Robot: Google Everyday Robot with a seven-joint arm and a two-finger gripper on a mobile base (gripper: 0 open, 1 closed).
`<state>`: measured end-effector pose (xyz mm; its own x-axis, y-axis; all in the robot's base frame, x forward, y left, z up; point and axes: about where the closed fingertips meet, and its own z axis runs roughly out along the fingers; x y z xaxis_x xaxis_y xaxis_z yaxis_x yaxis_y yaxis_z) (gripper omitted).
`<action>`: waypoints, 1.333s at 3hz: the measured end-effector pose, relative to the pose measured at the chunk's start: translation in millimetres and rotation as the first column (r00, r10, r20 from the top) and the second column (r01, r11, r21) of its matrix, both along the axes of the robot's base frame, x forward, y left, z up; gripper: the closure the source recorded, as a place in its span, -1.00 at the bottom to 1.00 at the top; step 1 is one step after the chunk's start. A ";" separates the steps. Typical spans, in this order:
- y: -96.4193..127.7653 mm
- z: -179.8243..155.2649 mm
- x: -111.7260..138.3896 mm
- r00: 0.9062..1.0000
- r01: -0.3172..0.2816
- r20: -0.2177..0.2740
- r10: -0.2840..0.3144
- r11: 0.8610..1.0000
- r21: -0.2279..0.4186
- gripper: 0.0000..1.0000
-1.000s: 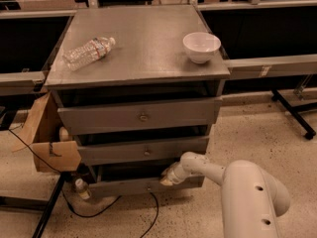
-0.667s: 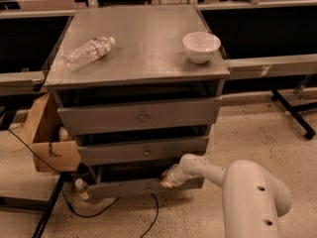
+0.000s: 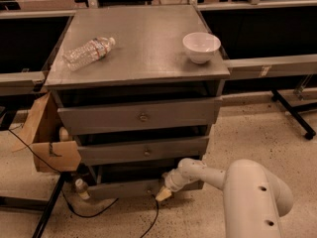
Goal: Open bottom drawer
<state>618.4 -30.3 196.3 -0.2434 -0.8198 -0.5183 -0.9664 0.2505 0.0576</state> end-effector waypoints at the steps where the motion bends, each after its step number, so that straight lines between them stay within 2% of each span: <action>1: 10.7 -7.6 -34.4 0.999 -0.053 0.007 0.053 0.999 -0.009 -1.00; 2: 16.2 -11.7 -51.5 0.997 -0.079 -0.007 0.079 0.997 -0.012 -1.00; 3: 17.0 -12.1 -53.9 0.996 -0.084 -0.006 0.084 0.996 -0.014 -0.67; 4: 16.9 -9.9 -51.7 0.996 -0.084 -0.006 0.084 0.996 -0.014 -0.20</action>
Offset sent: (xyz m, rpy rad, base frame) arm -0.1627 0.0441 -0.0465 -0.0287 0.0787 0.2256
